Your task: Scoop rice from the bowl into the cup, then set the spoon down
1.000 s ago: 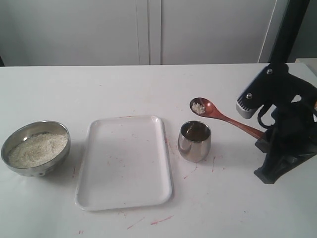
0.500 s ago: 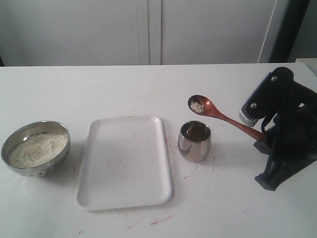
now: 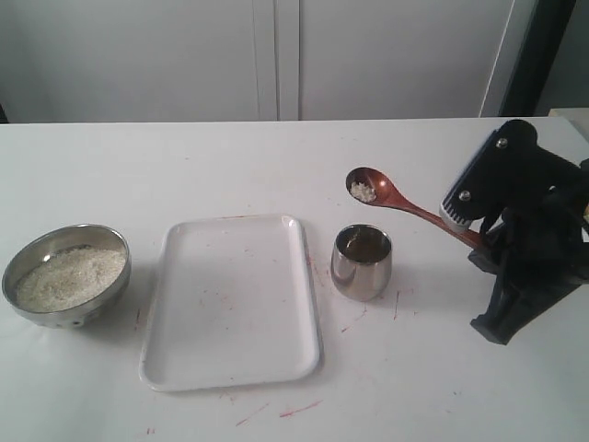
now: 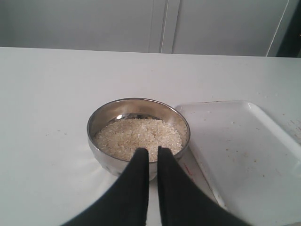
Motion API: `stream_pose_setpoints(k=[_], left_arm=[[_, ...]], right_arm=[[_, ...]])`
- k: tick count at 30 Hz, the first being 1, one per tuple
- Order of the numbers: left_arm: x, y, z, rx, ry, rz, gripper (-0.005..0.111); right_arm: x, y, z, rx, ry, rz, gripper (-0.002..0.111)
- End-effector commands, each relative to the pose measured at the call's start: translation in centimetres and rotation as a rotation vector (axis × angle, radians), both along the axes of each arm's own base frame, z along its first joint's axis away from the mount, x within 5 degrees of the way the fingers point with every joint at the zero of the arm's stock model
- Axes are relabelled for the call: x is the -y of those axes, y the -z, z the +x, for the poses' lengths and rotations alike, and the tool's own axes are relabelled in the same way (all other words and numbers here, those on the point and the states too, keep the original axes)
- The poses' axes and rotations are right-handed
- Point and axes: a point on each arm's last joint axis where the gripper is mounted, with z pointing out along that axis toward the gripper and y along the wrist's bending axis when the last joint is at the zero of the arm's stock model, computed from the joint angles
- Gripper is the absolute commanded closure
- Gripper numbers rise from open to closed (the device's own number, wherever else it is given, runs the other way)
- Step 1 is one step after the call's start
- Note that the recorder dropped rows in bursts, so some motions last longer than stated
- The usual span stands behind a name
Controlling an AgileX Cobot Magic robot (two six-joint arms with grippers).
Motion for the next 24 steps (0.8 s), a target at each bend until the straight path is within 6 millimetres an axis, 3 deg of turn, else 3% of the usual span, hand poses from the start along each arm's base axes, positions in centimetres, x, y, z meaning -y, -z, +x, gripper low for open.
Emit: stream_pose_setpoints(k=[1, 14, 24], left_arm=[[0.00, -0.18, -0.06, 0.012, 0.002, -0.012, 0.092], [0.00, -0.18, -0.06, 0.012, 0.002, -0.012, 0.092], [0.00, -0.18, -0.06, 0.012, 0.002, -0.012, 0.092]], right_arm=[[-0.13, 0.44, 0.54, 0.006, -0.015, -0.015, 0.108], [0.42, 0.44, 1.30, 0.071, -0.107, -0.198, 0.108], [0.56, 0.31, 1.43, 0.091, -0.133, -0.246, 0.108]])
